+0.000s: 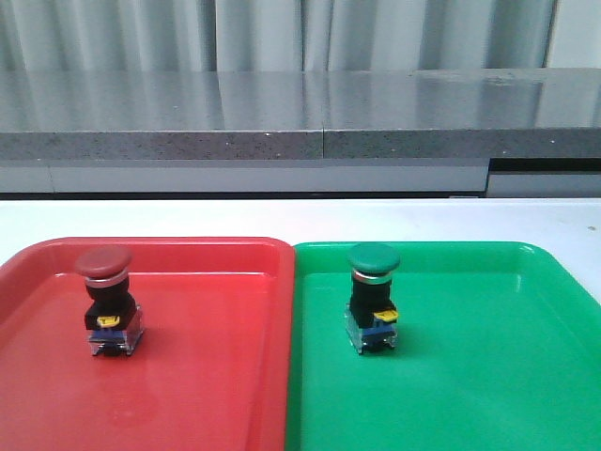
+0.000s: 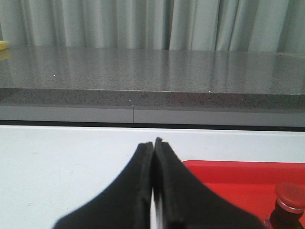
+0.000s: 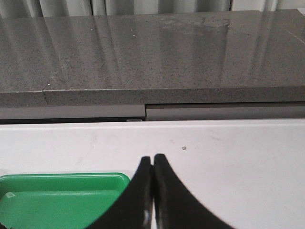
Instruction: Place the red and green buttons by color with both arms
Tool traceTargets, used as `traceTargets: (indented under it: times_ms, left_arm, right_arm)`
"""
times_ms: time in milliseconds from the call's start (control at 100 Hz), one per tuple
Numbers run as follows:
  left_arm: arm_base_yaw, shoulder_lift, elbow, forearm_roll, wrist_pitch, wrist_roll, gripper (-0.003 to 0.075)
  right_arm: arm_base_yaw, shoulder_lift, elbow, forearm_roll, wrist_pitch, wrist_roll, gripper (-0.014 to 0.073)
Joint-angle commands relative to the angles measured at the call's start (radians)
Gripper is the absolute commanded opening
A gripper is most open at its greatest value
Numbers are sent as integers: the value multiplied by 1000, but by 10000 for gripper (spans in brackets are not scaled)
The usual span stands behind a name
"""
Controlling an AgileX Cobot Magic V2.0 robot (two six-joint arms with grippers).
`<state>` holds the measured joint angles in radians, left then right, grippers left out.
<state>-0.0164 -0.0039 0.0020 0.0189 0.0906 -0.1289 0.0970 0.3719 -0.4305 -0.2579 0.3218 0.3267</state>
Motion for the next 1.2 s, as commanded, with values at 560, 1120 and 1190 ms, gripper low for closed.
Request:
traceTargets:
  times_ms: [560,1120,1190]
  left_arm:
    - [-3,-34,12,-7,-83,-2,-20]
    - [-3,-32,12,-7,-83,-2,-20]
    - [-3,-32,12,-7,-83,-2,-20]
  right_arm:
    - [-93,-217,303,180,-373,-187,-60]
    - [-152,-405,440,228,-322,-187,-60]
    - [-152,-405,440,228,-322,-186,-63]
